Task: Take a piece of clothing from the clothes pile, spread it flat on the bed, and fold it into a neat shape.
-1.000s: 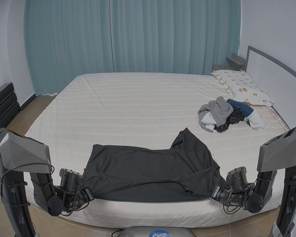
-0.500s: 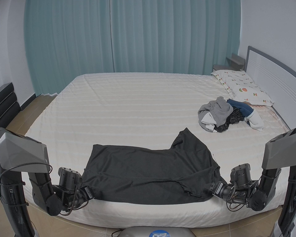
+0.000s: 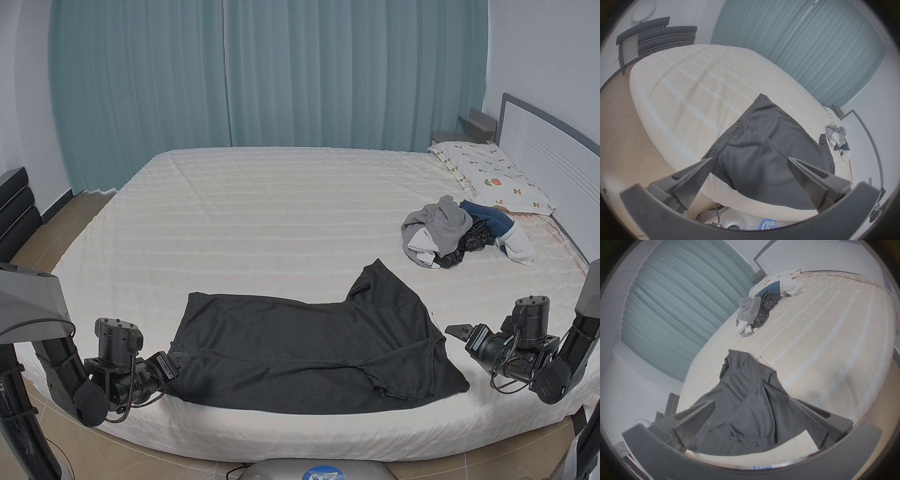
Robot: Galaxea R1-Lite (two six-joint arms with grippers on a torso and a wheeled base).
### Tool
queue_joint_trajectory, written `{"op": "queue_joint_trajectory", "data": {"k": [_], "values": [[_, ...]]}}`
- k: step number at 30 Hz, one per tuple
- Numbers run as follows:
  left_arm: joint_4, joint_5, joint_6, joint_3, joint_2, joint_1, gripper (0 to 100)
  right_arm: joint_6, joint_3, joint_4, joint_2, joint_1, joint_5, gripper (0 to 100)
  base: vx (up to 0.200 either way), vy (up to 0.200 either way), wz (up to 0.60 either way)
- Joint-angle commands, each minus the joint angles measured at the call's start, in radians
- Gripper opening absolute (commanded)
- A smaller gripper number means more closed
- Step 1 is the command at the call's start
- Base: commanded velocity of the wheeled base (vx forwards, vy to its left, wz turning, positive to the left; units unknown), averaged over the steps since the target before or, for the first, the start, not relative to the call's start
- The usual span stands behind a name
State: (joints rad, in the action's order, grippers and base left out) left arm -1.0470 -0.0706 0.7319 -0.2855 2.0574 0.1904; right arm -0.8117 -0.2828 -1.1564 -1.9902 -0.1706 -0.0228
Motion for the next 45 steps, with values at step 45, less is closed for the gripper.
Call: {"op": "queue_joint_trajectory", "data": {"k": [45], "values": [[-0.004,0.071,0.15,-0.067,-0.008,-0.026,100,-0.142,-0.085,-0.105,-0.219,0.022,-0.052,100,0.053,0.04,0.0]]}}
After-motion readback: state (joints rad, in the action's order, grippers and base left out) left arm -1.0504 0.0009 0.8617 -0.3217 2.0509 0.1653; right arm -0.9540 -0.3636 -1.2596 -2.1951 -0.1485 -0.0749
